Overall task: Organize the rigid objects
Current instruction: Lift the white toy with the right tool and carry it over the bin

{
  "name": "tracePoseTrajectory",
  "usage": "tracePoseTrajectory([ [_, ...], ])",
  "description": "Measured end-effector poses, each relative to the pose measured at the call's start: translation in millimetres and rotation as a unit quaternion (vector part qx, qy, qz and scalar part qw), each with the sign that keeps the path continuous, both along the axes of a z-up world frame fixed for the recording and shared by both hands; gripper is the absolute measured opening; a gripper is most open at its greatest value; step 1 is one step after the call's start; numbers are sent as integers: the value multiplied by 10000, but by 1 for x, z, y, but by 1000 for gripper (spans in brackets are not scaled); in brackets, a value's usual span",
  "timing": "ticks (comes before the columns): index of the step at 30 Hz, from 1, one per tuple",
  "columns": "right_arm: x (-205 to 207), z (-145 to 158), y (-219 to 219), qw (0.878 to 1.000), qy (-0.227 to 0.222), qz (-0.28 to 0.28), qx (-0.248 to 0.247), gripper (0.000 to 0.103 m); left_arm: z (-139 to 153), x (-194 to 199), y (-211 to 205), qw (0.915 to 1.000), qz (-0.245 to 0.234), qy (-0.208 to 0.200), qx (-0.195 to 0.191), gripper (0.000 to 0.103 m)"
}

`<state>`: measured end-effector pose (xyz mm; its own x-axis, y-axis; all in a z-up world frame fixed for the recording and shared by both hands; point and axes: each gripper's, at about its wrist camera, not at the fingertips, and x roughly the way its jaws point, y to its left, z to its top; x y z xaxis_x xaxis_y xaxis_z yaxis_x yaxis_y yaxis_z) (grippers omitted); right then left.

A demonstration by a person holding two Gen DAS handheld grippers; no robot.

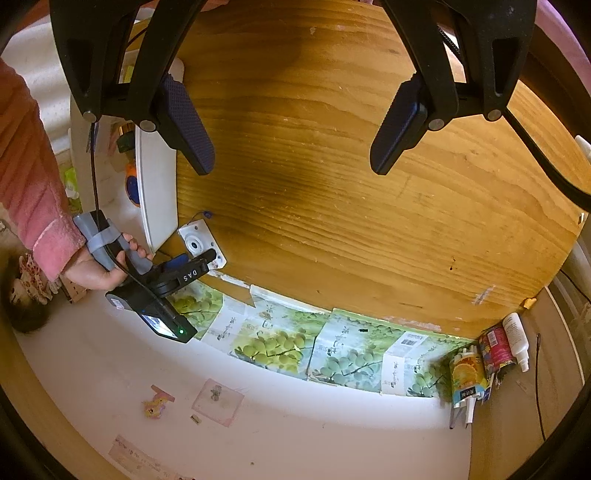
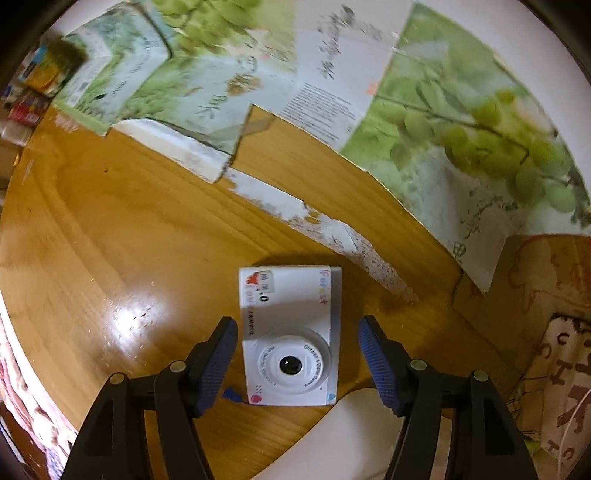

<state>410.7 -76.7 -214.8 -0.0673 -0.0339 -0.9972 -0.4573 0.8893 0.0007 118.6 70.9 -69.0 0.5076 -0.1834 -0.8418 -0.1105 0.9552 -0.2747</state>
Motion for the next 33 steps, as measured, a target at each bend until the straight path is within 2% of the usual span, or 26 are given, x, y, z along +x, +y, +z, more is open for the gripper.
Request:
tracePoseTrajectory([
  [9, 6, -19, -1, 9993, 308, -223, 60, 70, -9, 8, 8, 9998, -82, 158, -46, 88],
  [12, 7, -19, 0, 9993, 257, -244, 79, 58, -7, 11, 13, 9999, -86, 136, -59, 88],
  [19, -6, -18, 5, 9990, 234, -355, 140, 57, 0, 15, 22, 9998, -166, 91, -82, 88],
  [23, -23, -2, 15, 9994, -20, -265, 217, 57, 4, 15, 29, 9996, -262, 80, -52, 88],
  [26, -35, 20, 28, 9977, -37, -349, 587, 57, 10, 11, 35, 9993, -363, -8, -35, 88],
  [33, -75, 47, 58, 9948, -286, -350, 912, 57, 21, -2, 55, 9982, -569, -187, 11, 88],
])
